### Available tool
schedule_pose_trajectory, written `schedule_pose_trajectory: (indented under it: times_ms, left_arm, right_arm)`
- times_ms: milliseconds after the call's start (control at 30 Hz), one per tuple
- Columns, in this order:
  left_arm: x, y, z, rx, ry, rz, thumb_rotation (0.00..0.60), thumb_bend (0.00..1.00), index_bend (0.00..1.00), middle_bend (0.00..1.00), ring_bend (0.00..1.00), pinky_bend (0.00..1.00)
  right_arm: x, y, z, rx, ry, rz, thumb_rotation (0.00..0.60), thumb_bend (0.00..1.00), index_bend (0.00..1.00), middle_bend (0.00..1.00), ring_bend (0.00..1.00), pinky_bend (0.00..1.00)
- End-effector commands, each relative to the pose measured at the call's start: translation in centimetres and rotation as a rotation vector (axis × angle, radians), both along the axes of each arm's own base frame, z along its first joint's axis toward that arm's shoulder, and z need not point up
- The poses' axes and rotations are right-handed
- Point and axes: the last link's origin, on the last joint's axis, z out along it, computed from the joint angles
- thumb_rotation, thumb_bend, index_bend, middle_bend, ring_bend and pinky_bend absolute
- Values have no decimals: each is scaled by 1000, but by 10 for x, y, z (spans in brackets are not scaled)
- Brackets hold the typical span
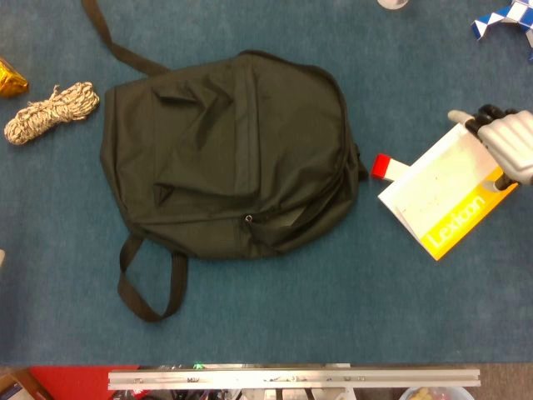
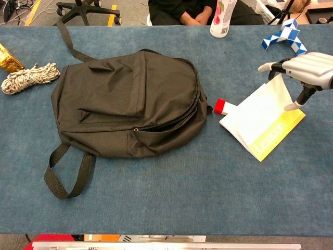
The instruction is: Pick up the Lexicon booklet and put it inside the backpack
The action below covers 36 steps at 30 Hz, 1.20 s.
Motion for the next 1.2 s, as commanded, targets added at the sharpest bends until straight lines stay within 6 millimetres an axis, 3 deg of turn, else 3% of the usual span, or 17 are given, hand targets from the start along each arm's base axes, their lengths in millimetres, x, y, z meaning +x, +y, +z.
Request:
schedule_pose_trajectory:
  times_ms: [33,200,367,633,967,1200]
  left_arm:
    - [1,-1,0,-1,-6,-2,600,169,334,305,259,282]
    - [2,-3,1,-6,-17,1,600,169,334,305,259,282]
    - [1,-4,1,-8,-19,3,600,169,334,305,259,282]
    - [1,-6,1,-12,-20,5,600,169,334,305,259,282]
    - [1,-7,0,-16,-19,9,600,169,334,305,259,282]
    - [0,-7,0,-16,-21,11,600,170,334,305,260,282]
  right_arm:
    - [16,6,7,-77,-88,107,600,93,115,243,138,294]
    - [21,25,7,-38,-117,194,600,94,114,238,138,276]
    - [5,47,-3,88,-25,198,600,95,114,238,138,276]
    - [-12,62,-12,189,40,162,600,96,115,238,138,276]
    - [-33,48,-21,214,140,145,600,96,91,238,138,276]
    - [-36,38,-29,205,169,182,600,96,81,238,134,276]
